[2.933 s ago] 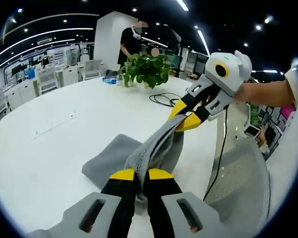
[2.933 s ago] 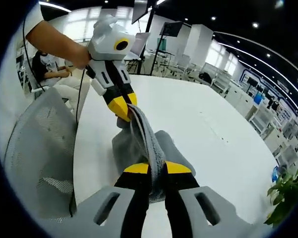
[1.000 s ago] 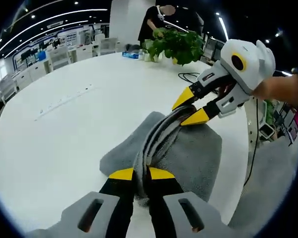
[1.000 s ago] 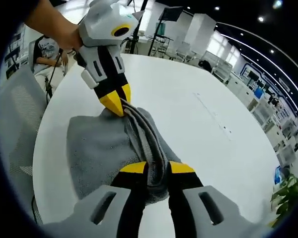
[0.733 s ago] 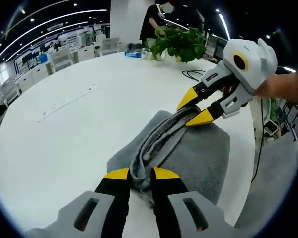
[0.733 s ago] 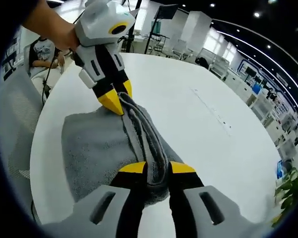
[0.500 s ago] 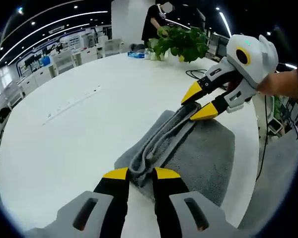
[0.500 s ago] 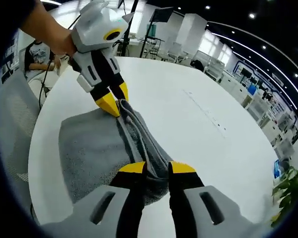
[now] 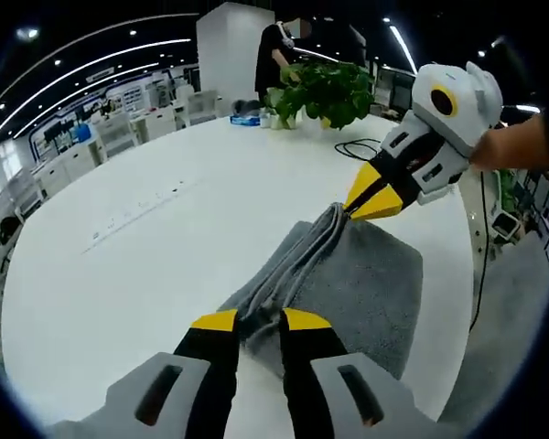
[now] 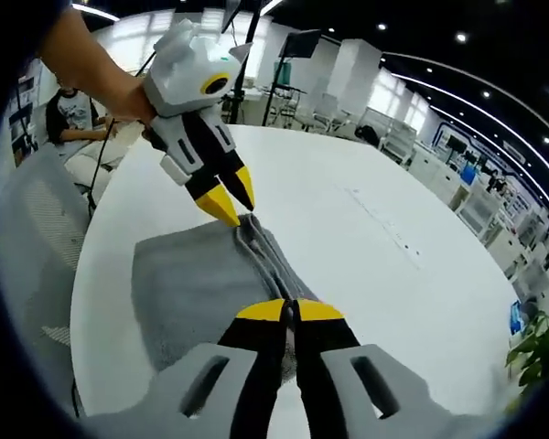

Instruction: Fold the towel on the table until its edges align and the towel forms a compact rectangular stack.

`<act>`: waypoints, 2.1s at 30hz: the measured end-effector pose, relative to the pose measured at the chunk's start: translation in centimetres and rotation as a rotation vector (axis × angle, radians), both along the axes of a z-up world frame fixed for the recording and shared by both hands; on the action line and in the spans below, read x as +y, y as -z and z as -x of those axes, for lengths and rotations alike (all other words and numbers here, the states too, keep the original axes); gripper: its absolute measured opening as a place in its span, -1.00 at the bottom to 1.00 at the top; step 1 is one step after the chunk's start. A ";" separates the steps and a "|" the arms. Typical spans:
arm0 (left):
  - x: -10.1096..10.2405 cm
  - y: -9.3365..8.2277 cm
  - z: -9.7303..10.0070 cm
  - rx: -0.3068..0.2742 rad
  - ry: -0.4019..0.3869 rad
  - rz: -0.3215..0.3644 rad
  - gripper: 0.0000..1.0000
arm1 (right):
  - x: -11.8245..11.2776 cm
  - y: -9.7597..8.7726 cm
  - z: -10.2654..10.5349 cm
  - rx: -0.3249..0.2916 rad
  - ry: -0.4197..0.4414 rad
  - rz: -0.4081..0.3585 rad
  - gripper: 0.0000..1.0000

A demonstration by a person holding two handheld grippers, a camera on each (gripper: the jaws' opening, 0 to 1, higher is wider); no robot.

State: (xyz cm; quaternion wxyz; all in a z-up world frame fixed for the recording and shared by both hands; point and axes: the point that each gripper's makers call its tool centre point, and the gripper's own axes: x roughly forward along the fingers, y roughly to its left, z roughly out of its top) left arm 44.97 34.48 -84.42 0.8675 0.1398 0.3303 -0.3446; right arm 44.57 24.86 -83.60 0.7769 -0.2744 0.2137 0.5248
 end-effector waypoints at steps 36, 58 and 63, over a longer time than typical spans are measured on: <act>-2.5 4.2 -1.1 -0.007 0.181 -0.141 -0.34 | -3.0 5.3 0.8 0.251 0.252 -0.017 -0.13; -5.0 1.6 5.6 -0.014 0.301 0.026 -0.04 | -2.2 2.5 4.2 0.159 0.108 -0.146 -0.24; -4.5 3.1 6.5 -0.018 0.324 -0.037 0.01 | -3.5 4.5 4.6 0.168 0.112 -0.111 -0.33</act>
